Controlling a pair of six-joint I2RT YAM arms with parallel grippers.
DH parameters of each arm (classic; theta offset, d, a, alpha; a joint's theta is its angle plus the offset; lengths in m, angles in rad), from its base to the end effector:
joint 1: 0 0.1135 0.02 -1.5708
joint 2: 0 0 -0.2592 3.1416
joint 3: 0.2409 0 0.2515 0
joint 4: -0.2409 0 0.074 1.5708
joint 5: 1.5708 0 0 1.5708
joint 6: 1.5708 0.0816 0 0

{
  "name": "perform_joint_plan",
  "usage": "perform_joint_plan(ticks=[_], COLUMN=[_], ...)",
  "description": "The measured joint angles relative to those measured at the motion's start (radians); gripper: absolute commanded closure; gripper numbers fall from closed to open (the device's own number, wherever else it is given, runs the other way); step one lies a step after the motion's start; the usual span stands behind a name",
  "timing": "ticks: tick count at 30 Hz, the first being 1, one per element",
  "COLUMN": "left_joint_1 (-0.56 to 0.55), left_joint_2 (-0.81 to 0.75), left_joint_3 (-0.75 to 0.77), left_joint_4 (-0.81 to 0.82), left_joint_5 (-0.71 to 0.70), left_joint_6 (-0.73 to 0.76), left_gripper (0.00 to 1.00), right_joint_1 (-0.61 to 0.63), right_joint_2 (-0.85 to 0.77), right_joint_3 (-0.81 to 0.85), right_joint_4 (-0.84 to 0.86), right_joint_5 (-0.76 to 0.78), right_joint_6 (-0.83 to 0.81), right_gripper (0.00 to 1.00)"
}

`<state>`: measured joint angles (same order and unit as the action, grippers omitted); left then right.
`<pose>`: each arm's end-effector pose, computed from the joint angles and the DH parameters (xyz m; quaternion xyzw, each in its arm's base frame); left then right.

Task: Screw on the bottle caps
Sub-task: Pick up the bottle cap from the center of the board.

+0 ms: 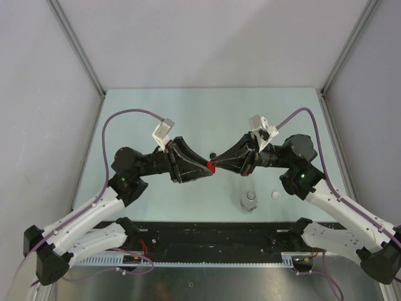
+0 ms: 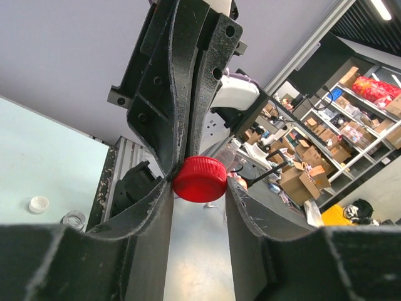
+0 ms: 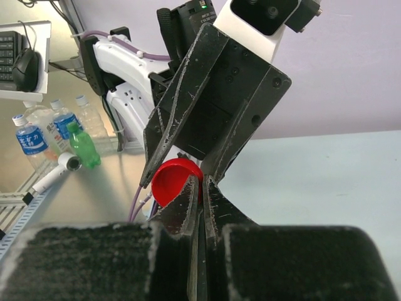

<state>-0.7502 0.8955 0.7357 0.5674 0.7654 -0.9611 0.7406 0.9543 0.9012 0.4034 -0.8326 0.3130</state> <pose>0.1301 -0.1986 0.3888 0.2567 0.5396 -0.7197 0.3534 0.1352 0.2053 0.4162 -0.4350 0.4419 0.5772 0.5314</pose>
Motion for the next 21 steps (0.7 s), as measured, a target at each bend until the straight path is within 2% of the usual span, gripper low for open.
perform_joint_plan(ticks=[5,8,13,15,16,17,19,21], left_joint_1=[0.001,0.006,0.027,0.036,0.056,0.059,0.083,0.113], left_joint_2=[-0.018,-0.033,-0.060,-0.063,-0.065,-0.066,-0.066,-0.071], left_joint_3=[-0.014,-0.028,-0.037,-0.037,-0.037,-0.037,-0.037,-0.037], left_joint_4=[-0.002,-0.004,-0.004,-0.003,0.000,0.000,-0.003,-0.030], left_joint_5=[-0.013,-0.031,-0.052,-0.058,-0.065,-0.066,-0.075,-0.102], left_joint_6=[0.001,0.001,0.001,0.001,0.001,0.001,0.002,0.020], left_gripper=[0.64,0.66,0.69,0.72,0.73,0.73,0.73,0.74], right_joint_1=[0.003,0.005,0.002,-0.002,-0.007,-0.008,-0.010,-0.011], right_joint_2=[0.006,0.010,0.008,0.003,-0.010,-0.012,-0.029,-0.055], right_joint_3=[0.000,0.000,0.000,0.000,-0.002,-0.003,-0.004,-0.005], right_joint_4=[-0.001,-0.005,-0.022,-0.028,-0.040,-0.041,-0.062,-0.098], right_joint_5=[-0.005,-0.003,0.027,0.042,0.066,0.068,0.113,0.191], right_joint_6=[-0.003,-0.011,-0.023,-0.026,-0.033,-0.031,-0.032,-0.042], right_gripper=[0.87,0.72,0.58,0.44,0.27,0.14,0.04,0.01])
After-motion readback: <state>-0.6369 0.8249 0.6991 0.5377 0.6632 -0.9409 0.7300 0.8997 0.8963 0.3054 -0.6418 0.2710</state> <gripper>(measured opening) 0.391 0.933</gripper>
